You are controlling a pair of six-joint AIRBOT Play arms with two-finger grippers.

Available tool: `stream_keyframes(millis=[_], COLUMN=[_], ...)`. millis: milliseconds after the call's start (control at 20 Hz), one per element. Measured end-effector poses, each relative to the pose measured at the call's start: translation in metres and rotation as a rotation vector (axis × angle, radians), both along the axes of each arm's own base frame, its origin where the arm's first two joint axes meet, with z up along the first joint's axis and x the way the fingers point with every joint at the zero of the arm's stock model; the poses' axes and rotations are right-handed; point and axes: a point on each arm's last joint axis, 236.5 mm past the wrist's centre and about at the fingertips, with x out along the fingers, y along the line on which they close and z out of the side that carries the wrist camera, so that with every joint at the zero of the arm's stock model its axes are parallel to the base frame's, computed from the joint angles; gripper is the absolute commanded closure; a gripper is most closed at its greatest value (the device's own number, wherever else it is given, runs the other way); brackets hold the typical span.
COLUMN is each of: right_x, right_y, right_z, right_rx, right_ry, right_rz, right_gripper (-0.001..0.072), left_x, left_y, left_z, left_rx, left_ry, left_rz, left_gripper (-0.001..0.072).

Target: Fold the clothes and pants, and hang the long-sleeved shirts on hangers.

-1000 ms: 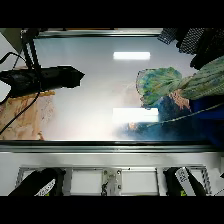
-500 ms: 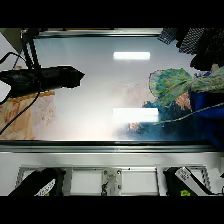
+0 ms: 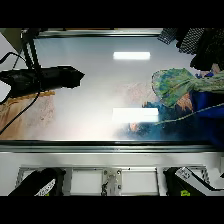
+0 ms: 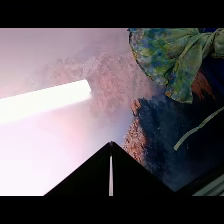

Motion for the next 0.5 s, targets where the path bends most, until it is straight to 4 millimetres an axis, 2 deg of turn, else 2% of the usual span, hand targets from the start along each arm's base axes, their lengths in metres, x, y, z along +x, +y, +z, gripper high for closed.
stream_keyframes(millis=[200,500], right_x=[0.001,0.013], right_y=[-0.006,-0.021], right_z=[0.01,-0.002], right_rx=[-0.009,0.036], right_ry=[-0.014,-0.028], right_rz=[-0.01,0.001], right_gripper=[0.0706,0.0705], left_x=[0.0,-0.001], left_y=[0.0,-0.001], left_z=[0.0,0.0], left_rx=[0.0,-0.004], left_ry=[0.003,0.005], left_rz=[0.0,-0.001], left_gripper=[0.0699,0.0699])
